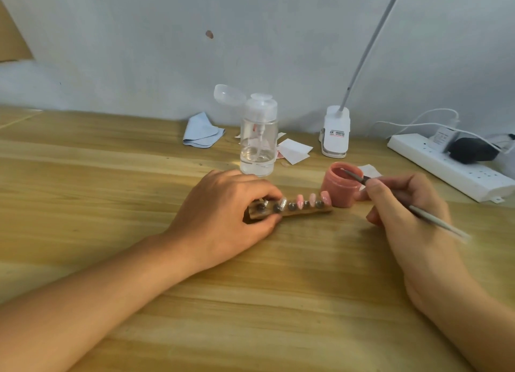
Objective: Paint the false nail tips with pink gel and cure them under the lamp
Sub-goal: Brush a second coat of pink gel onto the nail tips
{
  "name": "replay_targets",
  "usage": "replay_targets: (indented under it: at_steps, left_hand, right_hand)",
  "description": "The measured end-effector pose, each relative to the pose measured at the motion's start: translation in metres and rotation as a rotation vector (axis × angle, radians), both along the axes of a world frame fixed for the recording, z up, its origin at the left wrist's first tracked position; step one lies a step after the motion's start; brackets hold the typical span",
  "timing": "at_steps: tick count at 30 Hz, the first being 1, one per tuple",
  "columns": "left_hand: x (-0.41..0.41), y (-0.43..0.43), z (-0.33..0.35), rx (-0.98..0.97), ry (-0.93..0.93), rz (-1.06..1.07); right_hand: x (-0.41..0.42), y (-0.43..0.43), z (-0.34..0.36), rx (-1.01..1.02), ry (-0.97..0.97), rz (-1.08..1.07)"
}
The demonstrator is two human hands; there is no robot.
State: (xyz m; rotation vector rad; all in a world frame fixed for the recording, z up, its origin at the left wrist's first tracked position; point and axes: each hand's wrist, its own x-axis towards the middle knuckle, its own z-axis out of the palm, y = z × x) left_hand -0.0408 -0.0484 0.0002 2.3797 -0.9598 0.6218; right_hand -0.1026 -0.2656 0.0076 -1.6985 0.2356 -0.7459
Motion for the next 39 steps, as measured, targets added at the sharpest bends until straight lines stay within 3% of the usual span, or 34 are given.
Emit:
replay_targets:
  at_steps: [8, 14, 19, 24, 39]
  left_hand:
    - [0.000, 0.000, 0.000, 0.002, -0.012, -0.008]
    - [-0.001, 0.000, 0.000, -0.001, -0.002, -0.003]
    - [0.000, 0.000, 0.000, 0.013, 0.016, -0.003]
    - [0.000, 0.000, 0.000, -0.009, 0.014, -0.001]
    - [0.000, 0.000, 0.000, -0.015, 0.031, -0.022]
  right_hand:
    - [0.006, -0.004, 0.001, 0.010, 0.007, 0.004]
    - [-0.002, 0.003, 0.009, -0.032, -0.098, 0.009]
    - [-0.019, 0.023, 0.014, -0.091, -0.201, 0.187]
    - [-0.027, 0.032, 0.010, -0.115, -0.081, 0.279]
    - [-0.020, 0.026, 0.007, 0.083, 0.034, 0.338]
